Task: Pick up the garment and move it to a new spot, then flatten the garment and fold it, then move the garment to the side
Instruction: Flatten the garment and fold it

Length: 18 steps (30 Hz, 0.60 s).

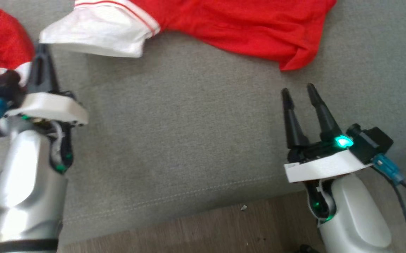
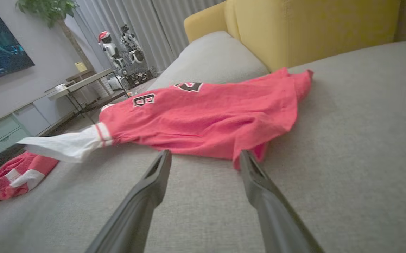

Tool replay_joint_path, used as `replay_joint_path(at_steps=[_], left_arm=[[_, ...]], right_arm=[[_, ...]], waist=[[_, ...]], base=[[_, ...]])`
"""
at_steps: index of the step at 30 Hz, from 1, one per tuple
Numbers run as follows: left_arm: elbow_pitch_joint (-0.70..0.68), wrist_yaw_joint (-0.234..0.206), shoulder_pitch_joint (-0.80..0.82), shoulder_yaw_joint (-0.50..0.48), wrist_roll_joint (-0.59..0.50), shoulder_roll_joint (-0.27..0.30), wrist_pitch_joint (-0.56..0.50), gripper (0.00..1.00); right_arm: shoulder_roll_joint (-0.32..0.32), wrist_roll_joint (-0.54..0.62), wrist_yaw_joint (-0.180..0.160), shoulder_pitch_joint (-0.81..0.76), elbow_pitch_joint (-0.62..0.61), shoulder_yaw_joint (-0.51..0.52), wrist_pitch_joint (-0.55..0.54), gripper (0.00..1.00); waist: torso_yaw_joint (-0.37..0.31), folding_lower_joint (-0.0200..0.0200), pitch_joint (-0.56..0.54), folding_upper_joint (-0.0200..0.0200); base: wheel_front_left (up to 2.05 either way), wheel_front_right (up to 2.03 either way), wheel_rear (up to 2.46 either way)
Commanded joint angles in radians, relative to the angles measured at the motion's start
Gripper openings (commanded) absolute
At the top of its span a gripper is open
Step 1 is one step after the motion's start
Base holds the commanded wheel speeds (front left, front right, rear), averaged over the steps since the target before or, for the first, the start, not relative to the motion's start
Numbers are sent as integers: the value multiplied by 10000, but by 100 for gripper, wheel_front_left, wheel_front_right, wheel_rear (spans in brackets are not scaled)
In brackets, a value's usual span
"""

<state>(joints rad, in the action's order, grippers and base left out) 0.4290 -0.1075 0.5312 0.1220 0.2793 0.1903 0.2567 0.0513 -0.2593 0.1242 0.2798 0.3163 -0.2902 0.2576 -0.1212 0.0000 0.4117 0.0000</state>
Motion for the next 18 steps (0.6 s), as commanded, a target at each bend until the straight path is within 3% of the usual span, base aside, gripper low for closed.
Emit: replay_joint_path(at_steps=[1, 10, 18], left_arm=[[-519, -107, 88, -459, -186, 370, 51, 0], [-1248, -72, -532, -1808, -525, 456, 51, 0], [-1376, 17, -797, -2403, -725, 439, 51, 0]], right_arm=[[-11, -205, 65, 254, -97, -111, 42, 100], [-11, -894, 65, 776, 1426, 180, 42, 100], [-11, -1858, 65, 1079, 1742, -246, 42, 100]], waist=[[76, 0, -60, 0], [294, 0, -181, 0], [400, 0, -89, 0]], base=[[0, 0, 0], [0, 0, 0], [0, 0, 0]])
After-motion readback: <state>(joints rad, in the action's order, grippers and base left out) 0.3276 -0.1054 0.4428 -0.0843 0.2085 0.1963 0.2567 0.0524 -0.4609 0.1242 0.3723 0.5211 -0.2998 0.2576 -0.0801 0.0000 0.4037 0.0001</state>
